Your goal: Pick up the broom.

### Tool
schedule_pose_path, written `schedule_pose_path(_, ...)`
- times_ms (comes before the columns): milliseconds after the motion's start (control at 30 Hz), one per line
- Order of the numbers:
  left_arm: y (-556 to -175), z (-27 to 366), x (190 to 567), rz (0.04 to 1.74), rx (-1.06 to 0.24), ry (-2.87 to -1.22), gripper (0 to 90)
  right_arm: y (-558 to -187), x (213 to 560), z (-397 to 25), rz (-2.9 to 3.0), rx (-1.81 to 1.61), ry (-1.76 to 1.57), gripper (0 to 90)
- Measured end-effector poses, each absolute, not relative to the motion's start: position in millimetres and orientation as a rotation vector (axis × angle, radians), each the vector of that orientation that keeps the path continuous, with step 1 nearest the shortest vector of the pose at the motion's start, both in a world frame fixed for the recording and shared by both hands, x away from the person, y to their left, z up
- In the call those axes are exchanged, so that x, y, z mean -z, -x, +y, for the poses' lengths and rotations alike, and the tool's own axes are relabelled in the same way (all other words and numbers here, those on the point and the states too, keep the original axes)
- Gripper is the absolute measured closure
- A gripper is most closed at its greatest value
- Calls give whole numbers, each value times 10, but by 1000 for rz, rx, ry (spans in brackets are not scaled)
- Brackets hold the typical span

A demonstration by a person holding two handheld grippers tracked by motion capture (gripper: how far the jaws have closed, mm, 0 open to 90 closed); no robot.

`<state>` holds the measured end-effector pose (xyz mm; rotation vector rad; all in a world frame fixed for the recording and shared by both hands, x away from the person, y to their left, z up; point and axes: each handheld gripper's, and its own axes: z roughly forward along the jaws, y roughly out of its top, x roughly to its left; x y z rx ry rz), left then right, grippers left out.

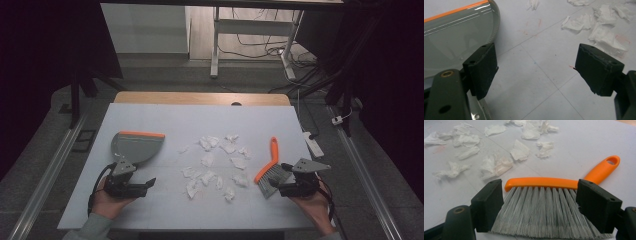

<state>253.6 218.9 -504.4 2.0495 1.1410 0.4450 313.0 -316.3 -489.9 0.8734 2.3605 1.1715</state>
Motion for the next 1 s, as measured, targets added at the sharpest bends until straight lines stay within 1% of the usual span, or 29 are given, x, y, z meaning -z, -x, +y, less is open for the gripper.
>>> schedule_pose_path(733, -2528, 2169, 5040, 1137, -460, -2047, 189, -3072, 4874, -3141, 2348, -1135, -866, 236)
schedule_pose_path(900, -2532, 2154, 5036, 1133, -462, -2053, 190, -3070, 4851, -3142, 2351, -1128, -877, 244)
schedule_pose_path(1000, -2536, 2146, 5024, 1128, -465, -2055, 190, -3082, 4772, -3136, 2359, -1101, -905, 254)
